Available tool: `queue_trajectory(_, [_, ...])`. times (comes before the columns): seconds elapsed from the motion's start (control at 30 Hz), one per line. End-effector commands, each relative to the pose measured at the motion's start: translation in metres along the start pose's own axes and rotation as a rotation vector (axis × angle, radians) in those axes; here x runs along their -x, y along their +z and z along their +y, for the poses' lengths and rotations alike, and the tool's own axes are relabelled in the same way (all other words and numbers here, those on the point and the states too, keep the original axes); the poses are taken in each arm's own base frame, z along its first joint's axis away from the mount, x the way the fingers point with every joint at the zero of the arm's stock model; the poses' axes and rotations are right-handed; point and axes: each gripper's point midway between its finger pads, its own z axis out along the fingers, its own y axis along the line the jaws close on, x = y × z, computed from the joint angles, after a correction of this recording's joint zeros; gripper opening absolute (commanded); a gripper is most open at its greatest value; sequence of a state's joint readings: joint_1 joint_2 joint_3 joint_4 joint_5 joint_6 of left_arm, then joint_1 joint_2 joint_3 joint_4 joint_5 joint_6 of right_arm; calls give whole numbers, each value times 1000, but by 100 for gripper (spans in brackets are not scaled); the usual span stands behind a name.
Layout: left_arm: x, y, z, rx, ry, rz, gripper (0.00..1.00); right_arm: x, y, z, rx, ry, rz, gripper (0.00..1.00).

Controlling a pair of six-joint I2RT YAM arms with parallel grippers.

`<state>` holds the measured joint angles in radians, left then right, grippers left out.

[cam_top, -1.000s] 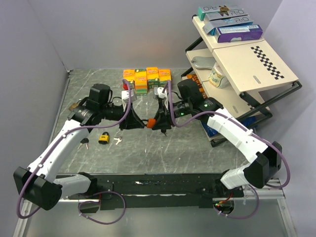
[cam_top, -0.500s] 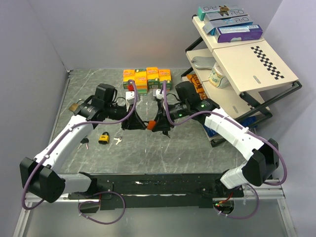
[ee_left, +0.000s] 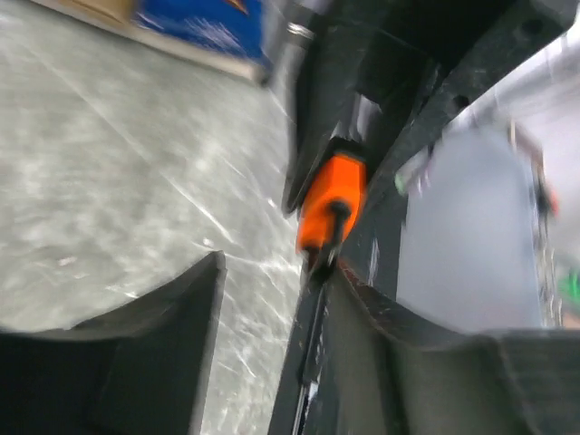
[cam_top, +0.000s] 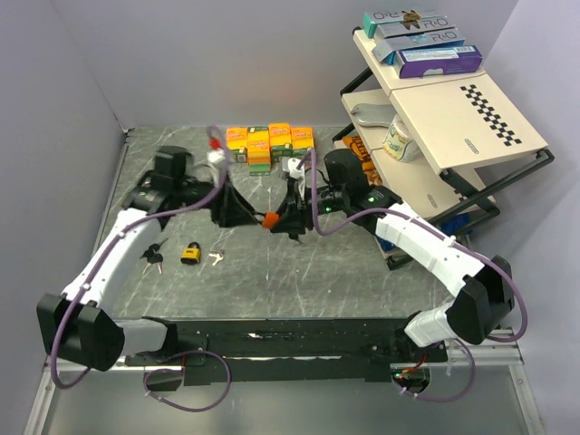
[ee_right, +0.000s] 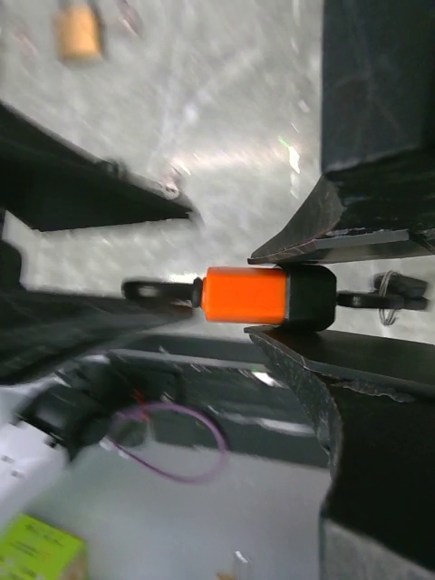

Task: Lock with the key
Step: Lock the lock.

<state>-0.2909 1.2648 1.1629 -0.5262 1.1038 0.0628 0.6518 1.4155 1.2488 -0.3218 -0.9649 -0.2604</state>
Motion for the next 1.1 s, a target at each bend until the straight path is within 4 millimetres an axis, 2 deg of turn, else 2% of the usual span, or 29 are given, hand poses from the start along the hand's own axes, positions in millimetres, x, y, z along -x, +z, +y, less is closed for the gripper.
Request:
queue_trajectory(0.0, [64,-53,15,209,-51,-255,71,59,-21,-4,-117,-190,-190,0])
queue_trajectory(0.03, [68,-65,25,281,-87,-292,77,58,-21,-6,-138,-178,-196,0])
queue_trajectory(0.1, [78,-77,26,335,-183,-366,89,56,-22,-16,-204,-158,-206,0])
queue_trajectory(0.13, [79,-80,27,355,-225,-395,93,66,-24,-20,-235,-168,-244,0])
queue_trajectory(0.17, [82,-81,29,369,-337,-437,95,69,-25,-25,-270,-171,-260,0])
queue_trajectory(0.27, [83,-82,35,381,-512,-507,99,78,-22,-41,-370,-184,-294,0])
queue_trajectory(0.3, [85,-81,35,367,-529,-523,97,79,-22,-52,-425,-177,-297,0])
queue_trajectory(0.47, [73,-75,46,357,-656,-547,96,100,-13,-68,-546,-188,-336,0])
queue_trajectory(0.5, [70,-72,48,353,-673,-545,96,97,-6,-72,-550,-180,-326,0])
queue_trajectory(0.57, [73,-69,52,341,-679,-553,96,108,0,-70,-549,-188,-344,0])
queue_trajectory(0.73, [79,-51,41,289,-593,-537,97,111,19,-79,-563,-150,-352,0])
queue_trajectory(0.87, [72,-44,42,279,-586,-520,99,122,33,-80,-564,-139,-377,0])
queue_trajectory(1.07, [66,-38,53,283,-614,-505,83,136,44,-80,-546,-133,-420,0])
